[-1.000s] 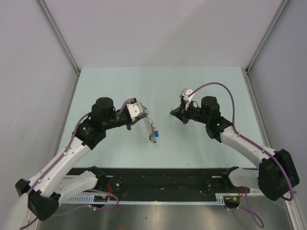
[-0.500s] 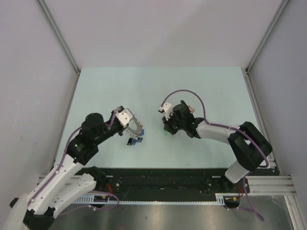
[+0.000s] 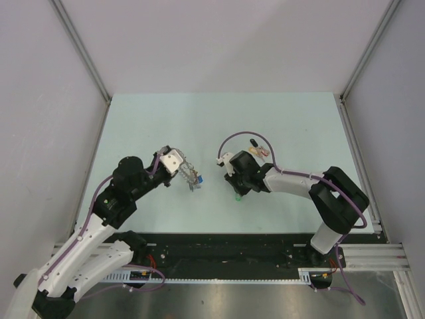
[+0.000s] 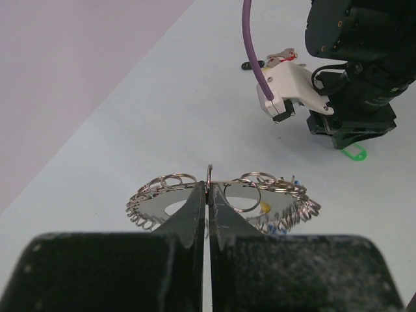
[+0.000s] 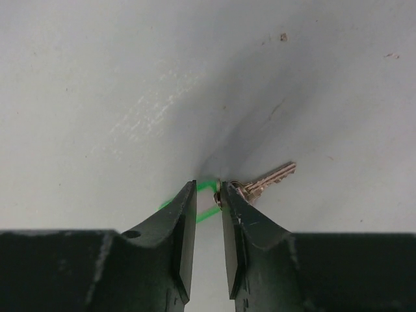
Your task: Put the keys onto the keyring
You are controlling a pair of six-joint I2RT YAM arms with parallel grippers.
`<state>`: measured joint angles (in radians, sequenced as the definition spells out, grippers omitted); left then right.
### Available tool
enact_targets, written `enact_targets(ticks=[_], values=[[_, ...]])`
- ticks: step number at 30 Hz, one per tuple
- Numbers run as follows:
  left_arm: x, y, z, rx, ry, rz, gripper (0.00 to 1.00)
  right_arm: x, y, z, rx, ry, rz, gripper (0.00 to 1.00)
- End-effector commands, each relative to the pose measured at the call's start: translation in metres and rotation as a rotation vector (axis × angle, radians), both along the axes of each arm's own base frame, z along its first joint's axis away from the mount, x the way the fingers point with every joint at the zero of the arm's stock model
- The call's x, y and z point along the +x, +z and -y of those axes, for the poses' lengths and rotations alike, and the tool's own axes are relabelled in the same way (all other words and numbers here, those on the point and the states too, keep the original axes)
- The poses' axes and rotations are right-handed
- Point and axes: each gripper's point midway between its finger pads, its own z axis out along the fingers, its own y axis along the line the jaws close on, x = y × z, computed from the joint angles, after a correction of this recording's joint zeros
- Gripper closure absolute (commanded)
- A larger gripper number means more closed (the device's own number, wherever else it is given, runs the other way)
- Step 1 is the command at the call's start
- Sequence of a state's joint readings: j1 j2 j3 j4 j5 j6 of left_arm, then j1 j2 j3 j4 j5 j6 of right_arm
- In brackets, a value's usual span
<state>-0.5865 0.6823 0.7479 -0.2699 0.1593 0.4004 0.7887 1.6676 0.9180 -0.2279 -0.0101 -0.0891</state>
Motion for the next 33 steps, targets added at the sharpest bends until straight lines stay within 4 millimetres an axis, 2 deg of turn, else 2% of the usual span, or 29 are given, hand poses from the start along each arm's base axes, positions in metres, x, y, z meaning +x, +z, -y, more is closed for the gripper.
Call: enact_targets(ticks=[1, 6, 16, 24, 33], values=[[0.005, 0.026, 0.001, -0.053, 0.01, 0.079, 1.0, -0.002, 0.026, 0.004, -0.008, -0.039, 0.009, 0.7], [0.004, 0.026, 0.001, -0.053, 0.008, 0.079, 0.99, 0.004, 0.043, 0.001, -0.004, -0.03, 0.029, 0.7], [0.003, 0.028, 0.0, -0.055, 0.005, 0.08, 1.0, 0.009, 0.041, -0.002, -0.088, 0.003, -0.022, 0.7], [0.002, 0.03, -0.002, -0.057, 0.014, 0.089, 1.0, 0.002, 0.024, 0.0, -0.229, 0.059, -0.075, 0.73], [0.002, 0.032, -0.004, -0.059, 0.02, 0.096, 1.0, 0.005, 0.015, 0.002, -0.337, 0.072, -0.065, 0.76]])
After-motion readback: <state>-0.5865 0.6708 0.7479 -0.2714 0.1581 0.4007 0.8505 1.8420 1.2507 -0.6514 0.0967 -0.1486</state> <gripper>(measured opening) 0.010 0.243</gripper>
